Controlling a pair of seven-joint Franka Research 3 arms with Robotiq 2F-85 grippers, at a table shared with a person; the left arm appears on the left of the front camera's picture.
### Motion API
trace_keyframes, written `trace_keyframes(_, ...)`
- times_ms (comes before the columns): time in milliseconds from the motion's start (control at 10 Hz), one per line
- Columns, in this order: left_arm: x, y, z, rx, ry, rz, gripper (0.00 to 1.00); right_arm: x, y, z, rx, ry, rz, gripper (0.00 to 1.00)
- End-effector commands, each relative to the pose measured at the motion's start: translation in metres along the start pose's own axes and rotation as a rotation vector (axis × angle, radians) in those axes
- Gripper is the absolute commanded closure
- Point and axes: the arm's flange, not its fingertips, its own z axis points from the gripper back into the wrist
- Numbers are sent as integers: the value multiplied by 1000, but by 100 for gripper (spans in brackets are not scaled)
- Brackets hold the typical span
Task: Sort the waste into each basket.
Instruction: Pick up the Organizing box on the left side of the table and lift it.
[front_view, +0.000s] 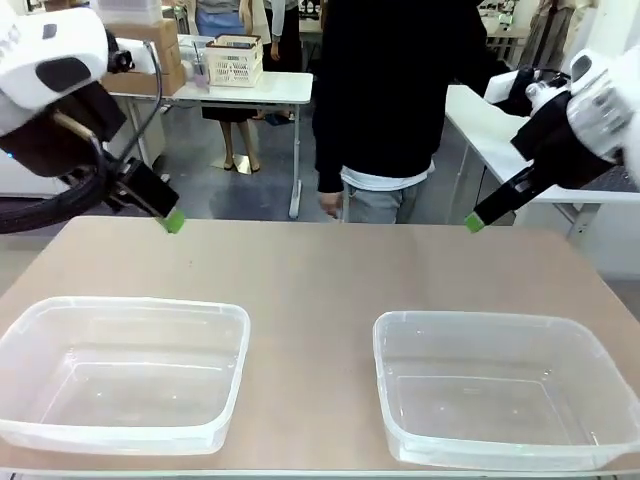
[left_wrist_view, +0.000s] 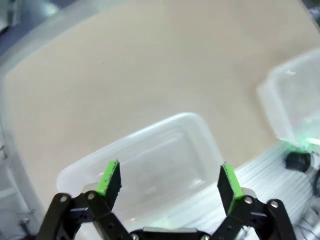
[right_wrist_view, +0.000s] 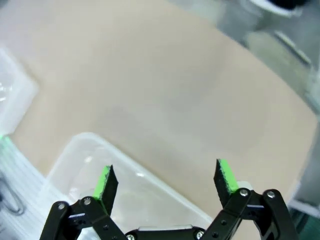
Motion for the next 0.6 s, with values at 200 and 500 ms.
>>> trace_keyframes(200, -34, 60, 15, -874, -170, 244, 0, -32, -52, 57, 929, -310, -386, 0)
trace_keyframes(500, -94, 97, 23, -1006, -456, 508, 0, -74, -109, 61, 1098, -510, -769, 0)
